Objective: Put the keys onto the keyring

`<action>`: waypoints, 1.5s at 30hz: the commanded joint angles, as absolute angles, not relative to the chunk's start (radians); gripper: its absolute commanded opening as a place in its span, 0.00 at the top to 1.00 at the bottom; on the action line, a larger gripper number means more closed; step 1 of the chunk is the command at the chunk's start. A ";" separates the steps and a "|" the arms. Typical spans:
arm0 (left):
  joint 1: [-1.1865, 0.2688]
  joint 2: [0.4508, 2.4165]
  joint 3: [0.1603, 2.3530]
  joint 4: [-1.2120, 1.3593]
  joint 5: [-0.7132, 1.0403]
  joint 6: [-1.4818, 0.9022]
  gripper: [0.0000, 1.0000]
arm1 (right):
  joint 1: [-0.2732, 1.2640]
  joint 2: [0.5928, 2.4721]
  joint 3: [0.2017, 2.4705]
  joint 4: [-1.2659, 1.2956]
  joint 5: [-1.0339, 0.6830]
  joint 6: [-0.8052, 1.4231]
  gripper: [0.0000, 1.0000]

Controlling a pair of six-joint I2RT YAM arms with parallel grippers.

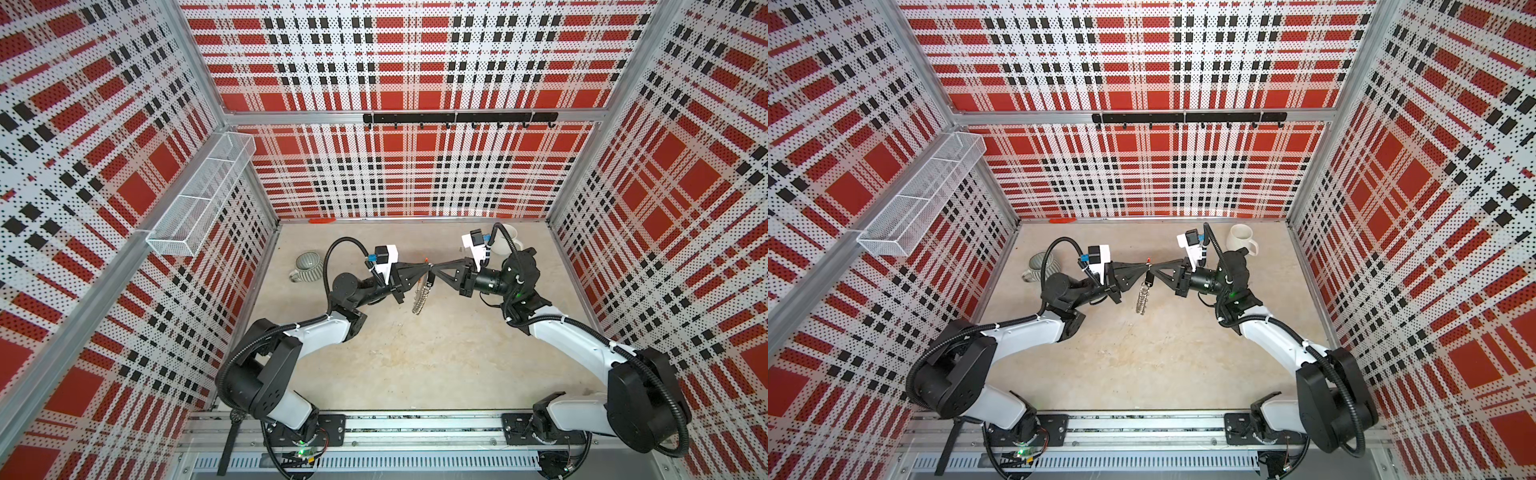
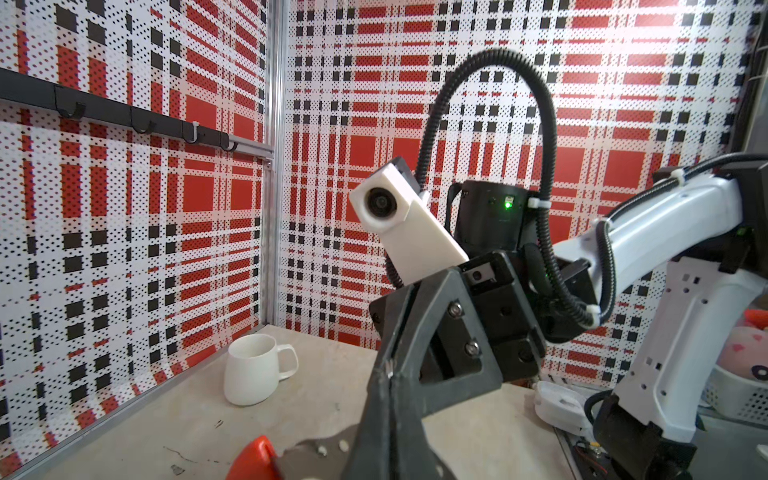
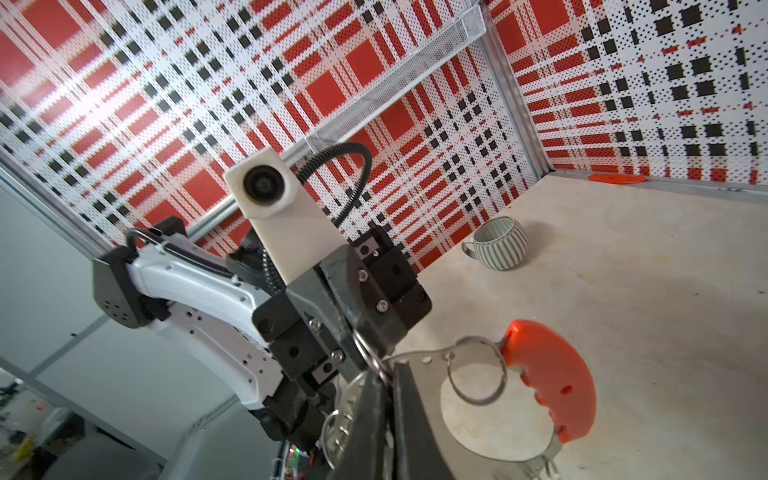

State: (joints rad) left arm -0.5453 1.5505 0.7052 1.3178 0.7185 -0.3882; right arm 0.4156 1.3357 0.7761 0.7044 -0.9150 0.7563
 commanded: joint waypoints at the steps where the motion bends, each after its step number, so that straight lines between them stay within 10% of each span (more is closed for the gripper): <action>1: -0.549 1.574 0.710 1.604 0.705 -0.508 1.00 | 0.411 1.365 0.757 0.906 -0.955 0.947 0.86; 18: -0.575 1.671 0.749 1.736 0.683 -0.613 1.00 | 0.405 1.166 0.905 0.136 -0.659 0.409 0.58; 26: -0.587 1.687 0.774 1.744 0.680 -0.636 1.00 | 0.403 1.150 0.900 0.158 -0.679 0.373 0.47; 37: -0.603 1.709 0.794 1.754 0.677 -0.664 1.00 | 0.402 1.207 0.863 0.333 -0.776 0.471 0.59; 45: -0.606 1.722 0.806 1.762 0.679 -0.675 1.00 | 0.403 1.220 0.866 0.332 -0.785 0.467 0.89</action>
